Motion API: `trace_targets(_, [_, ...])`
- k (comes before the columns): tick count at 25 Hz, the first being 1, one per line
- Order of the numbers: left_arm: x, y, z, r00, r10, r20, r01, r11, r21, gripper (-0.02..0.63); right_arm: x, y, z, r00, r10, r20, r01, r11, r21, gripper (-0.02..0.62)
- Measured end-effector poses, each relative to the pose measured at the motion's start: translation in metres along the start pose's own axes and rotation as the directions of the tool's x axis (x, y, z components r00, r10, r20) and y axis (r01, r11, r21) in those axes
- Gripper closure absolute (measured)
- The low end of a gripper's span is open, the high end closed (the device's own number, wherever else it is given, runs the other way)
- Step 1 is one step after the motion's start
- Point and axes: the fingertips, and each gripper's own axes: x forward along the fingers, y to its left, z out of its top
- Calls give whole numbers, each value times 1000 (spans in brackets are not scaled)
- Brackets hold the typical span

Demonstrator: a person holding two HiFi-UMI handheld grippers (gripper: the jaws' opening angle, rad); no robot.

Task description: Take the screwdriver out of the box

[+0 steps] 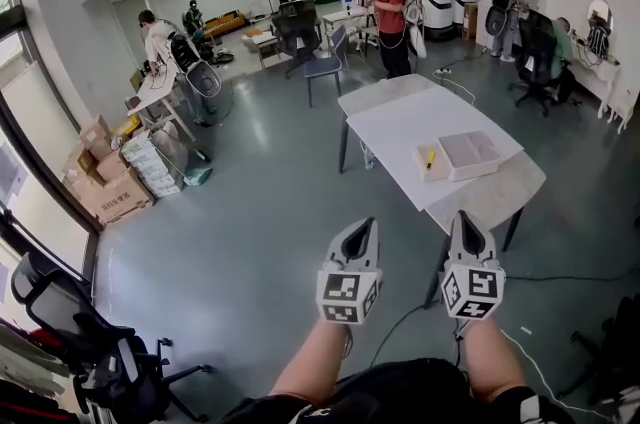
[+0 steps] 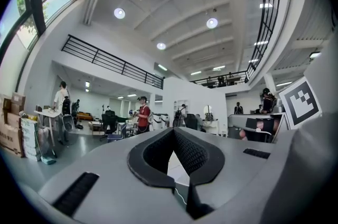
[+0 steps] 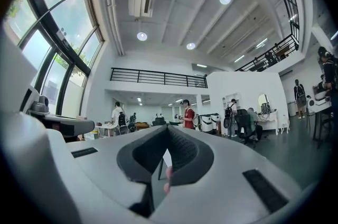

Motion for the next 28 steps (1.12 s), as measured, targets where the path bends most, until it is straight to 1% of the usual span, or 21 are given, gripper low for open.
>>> trace_targets(4, [-1,7,-2,1000,-2,-7,2,1000,0,594,4,0,-3,1000,-18,-6,18,1000,-5,586])
trace_targets(8, [4,14,-6,1000,3,-12,-3,1000,-2,594,13,-5,-6,999,-35,-2,35,999,10,586])
trace_targets(15, [34,31,-17,999,23,-23,-23,1000,-7,594,49,-9,-16,1000,-20,2,20,1000,7,586])
trace_targets(21, [88,41,-20,999,33,-21,-33,999,5,594,101,-30,-27,1000,-5,7,5,1000,3,586])
trace_targets(25, [138,51,-20,998,55,-21,-55,998,-9,594,143,-52,-32,1000,3,4,-3,1000,-6,586])
trace_targets(28, [175,51,-17,998,55,-22,-56,998,-22,594,171,-73,-31,1000,8,5,-8,1000,-8,586])
